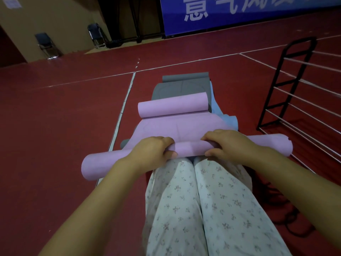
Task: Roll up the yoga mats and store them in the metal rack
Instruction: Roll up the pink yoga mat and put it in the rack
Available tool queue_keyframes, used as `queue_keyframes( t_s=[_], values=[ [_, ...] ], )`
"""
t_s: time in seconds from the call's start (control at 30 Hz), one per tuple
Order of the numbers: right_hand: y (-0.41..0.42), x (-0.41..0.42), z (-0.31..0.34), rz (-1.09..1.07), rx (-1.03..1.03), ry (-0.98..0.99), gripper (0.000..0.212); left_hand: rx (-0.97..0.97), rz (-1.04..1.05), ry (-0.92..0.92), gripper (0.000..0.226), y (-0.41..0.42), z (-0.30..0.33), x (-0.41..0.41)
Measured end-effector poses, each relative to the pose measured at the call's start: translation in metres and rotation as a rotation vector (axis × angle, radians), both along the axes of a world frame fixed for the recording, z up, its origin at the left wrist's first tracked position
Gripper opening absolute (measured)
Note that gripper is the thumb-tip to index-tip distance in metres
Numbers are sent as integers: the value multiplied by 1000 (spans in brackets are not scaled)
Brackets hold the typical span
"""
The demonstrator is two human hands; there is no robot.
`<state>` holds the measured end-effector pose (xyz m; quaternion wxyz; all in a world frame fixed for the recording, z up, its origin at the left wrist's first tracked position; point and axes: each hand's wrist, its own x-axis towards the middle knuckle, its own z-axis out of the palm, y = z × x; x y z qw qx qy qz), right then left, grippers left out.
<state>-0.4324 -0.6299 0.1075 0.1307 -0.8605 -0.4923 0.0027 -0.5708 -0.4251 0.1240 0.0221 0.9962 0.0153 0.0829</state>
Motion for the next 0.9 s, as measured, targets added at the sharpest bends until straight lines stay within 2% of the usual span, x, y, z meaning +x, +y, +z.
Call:
queue_keyframes(
  t_s=[0.07,0.13,0.33,0.4,0.57,0.7,0.83,0.9],
  values=[
    [0,0,-2,6,5,-1,47,75,-2,-13,53,-2,-7,-3],
    [0,0,-4,9,31,-1,45,59,7,-21,61,-3,-9,-4],
    [-6,-4,-11,8,49,-26,57,-122,11,-30,50,8,-6,0],
    [-7,-6,-10,3,62,-37,54,-142,13,-25,47,8,-5,0],
    [-12,-14,6,26,43,-130,43,-62,-11,-49,38,0,7,-7],
    [-36,-38,12,84,91,-174,37,-48,-75,-120,43,-14,15,-37],
    [-62,-67,21,154,138,-224,41,78,-143,-240,43,-41,23,-73],
    [-74,-81,24,194,160,-237,43,93,-159,-244,43,-49,26,-89]
  ],
)
